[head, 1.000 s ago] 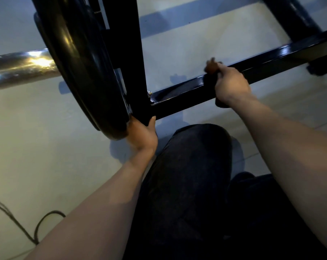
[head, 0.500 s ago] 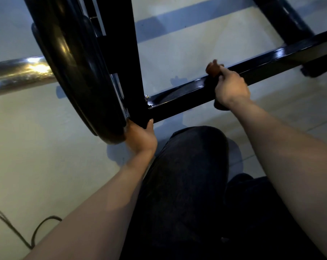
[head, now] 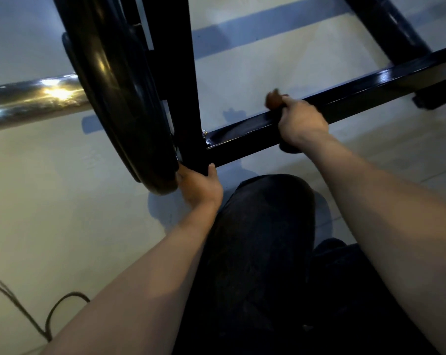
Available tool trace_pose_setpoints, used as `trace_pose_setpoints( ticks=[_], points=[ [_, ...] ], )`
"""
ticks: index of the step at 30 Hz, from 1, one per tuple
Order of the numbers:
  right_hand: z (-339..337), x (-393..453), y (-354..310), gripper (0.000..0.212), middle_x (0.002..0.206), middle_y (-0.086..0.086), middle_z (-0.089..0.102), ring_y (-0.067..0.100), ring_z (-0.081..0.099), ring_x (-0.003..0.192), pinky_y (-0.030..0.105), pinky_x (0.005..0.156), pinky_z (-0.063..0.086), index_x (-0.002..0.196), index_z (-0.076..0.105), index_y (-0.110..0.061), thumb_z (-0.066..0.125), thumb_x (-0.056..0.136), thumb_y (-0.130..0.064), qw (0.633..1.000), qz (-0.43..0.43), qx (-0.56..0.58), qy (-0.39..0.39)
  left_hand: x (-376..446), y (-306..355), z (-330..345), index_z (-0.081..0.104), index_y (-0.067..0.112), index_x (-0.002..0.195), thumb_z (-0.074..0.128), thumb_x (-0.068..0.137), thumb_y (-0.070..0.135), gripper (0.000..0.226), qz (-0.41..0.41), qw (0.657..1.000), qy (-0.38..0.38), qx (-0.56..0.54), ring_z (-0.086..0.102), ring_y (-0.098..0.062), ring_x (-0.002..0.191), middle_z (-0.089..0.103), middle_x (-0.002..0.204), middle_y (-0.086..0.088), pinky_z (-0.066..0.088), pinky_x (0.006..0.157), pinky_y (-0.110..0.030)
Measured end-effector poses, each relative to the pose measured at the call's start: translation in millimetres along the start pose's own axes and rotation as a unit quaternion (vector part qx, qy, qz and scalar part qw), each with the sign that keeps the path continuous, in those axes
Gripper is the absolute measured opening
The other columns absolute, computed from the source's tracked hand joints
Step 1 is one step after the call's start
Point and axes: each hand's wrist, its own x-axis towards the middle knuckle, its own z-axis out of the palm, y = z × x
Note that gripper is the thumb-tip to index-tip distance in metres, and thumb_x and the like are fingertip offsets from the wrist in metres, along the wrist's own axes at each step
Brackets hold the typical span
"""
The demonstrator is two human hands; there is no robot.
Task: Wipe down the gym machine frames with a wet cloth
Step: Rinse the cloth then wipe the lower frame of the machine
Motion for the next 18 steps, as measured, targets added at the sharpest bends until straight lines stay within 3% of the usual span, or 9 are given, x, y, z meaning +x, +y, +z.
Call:
trace_pose_setpoints(
  ticks=[2, 4, 5, 7, 9, 12, 13, 15, 18],
  points=[
    [-4.3, 1.5, 5.7, 0.038, 0.133, 0.015, 0.062, 0.041, 0.059, 0.121, 0.044, 0.096, 0.047, 0.138, 0.056, -0.028, 0.039, 0.105, -0.024, 0.999, 0.021, 0.026, -0.018, -8.6, 10.3, -0.7, 0.04, 0.0, 0.146, 0.076, 0.084, 0.046, 0.085, -0.119, 0.993, 0.021, 0.016, 0.051, -0.039, 0.133, 0.051, 0.144, -0.02, 0.044, 0.109, -0.048],
    [-8.6, -7.7, 6.4, 0.04, 0.134, 0.014, 0.063, 0.037, 0.059, 0.123, 0.039, 0.1, 0.046, 0.143, 0.057, -0.027, 0.041, 0.107, -0.023, 0.991, 0.017, 0.121, -0.055, -19.1, 23.5, -2.8, 0.045, 0.0, 0.138, 0.074, 0.081, 0.051, 0.082, -0.24, 0.97, 0.043, 0.018, 0.053, -0.039, 0.128, 0.053, 0.139, -0.019, 0.046, 0.107, -0.048],
    [-11.5, -12.4, 7.5, 0.04, 0.132, 0.012, 0.065, 0.032, 0.06, 0.119, 0.034, 0.097, 0.047, 0.144, 0.058, -0.025, 0.043, 0.108, -0.022, 0.979, 0.016, 0.191, -0.07, -23.6, 31.0, -3.0, 0.048, 0.003, 0.133, 0.073, 0.081, 0.048, 0.073, -0.256, 0.965, 0.047, -0.011, 0.055, -0.038, 0.124, 0.055, 0.135, -0.017, 0.047, 0.105, -0.047],
    [-23.8, -25.2, 11.9, 0.038, 0.121, 0.007, 0.067, 0.02, 0.064, 0.1, 0.029, 0.081, 0.049, 0.145, 0.06, -0.023, 0.047, 0.109, -0.021, 0.924, 0.054, 0.364, -0.107, -29.7, 45.5, 2.3, 0.059, 0.01, 0.116, 0.07, 0.083, 0.038, 0.044, -0.214, 0.97, 0.018, -0.111, 0.063, -0.033, 0.107, 0.065, 0.118, -0.012, 0.054, 0.093, -0.043],
    [-41.0, -40.5, 17.9, 0.035, 0.114, 0.006, 0.07, 0.016, 0.066, 0.088, 0.027, 0.07, 0.052, 0.142, 0.061, -0.024, 0.048, 0.11, -0.025, 0.852, 0.09, 0.496, -0.142, -42.5, 67.0, 8.2, 0.067, 0.012, 0.103, 0.066, 0.09, 0.027, 0.019, -0.148, 0.969, -0.071, -0.184, 0.064, -0.023, 0.088, 0.07, 0.099, -0.007, 0.054, 0.076, -0.032],
    [-63.9, -64.0, 28.7, 0.033, 0.098, 0.004, 0.073, 0.015, 0.07, 0.082, 0.028, 0.066, 0.057, 0.13, 0.067, -0.021, 0.046, 0.11, -0.037, 0.794, 0.076, 0.585, -0.148, -67.9, 116.6, 8.1, 0.07, 0.019, 0.095, 0.062, 0.098, 0.024, 0.01, -0.047, 0.948, -0.212, -0.234, 0.068, -0.023, 0.09, 0.072, 0.094, -0.004, 0.058, 0.084, -0.037],
    [-70.2, -71.4, 31.8, 0.035, 0.093, 0.002, 0.074, 0.013, 0.071, 0.08, 0.027, 0.064, 0.057, 0.126, 0.069, -0.021, 0.044, 0.11, -0.04, 0.784, 0.067, 0.601, -0.143, -74.4, 132.8, 7.8, 0.071, 0.018, 0.094, 0.061, 0.098, 0.027, 0.014, -0.021, 0.936, -0.241, -0.254, 0.07, -0.027, 0.094, 0.074, 0.096, -0.008, 0.059, 0.09, -0.042],
    [-75.6, -81.7, 42.4, 0.037, 0.099, 0.0, 0.077, 0.012, 0.074, 0.089, 0.025, 0.069, 0.058, 0.128, 0.07, -0.026, 0.04, 0.112, -0.041, 0.808, 0.023, 0.578, -0.115, -85.8, 158.7, 6.4, 0.071, 0.013, 0.091, 0.061, 0.094, 0.039, 0.028, -0.001, 0.909, -0.29, -0.298, 0.072, -0.034, 0.099, 0.076, 0.097, -0.016, 0.059, 0.092, -0.05],
    [-72.9, -89.1, 57.2, 0.031, 0.115, -0.003, 0.076, 0.011, 0.073, 0.105, 0.027, 0.082, 0.06, 0.136, 0.065, -0.033, 0.045, 0.112, -0.03, 0.844, -0.029, 0.531, -0.07, -97.9, 174.7, 5.7, 0.072, 0.015, 0.098, 0.066, 0.094, 0.053, 0.038, -0.011, 0.891, -0.356, -0.28, 0.075, -0.021, 0.097, 0.078, 0.099, -0.008, 0.06, 0.093, -0.043]
  ],
)
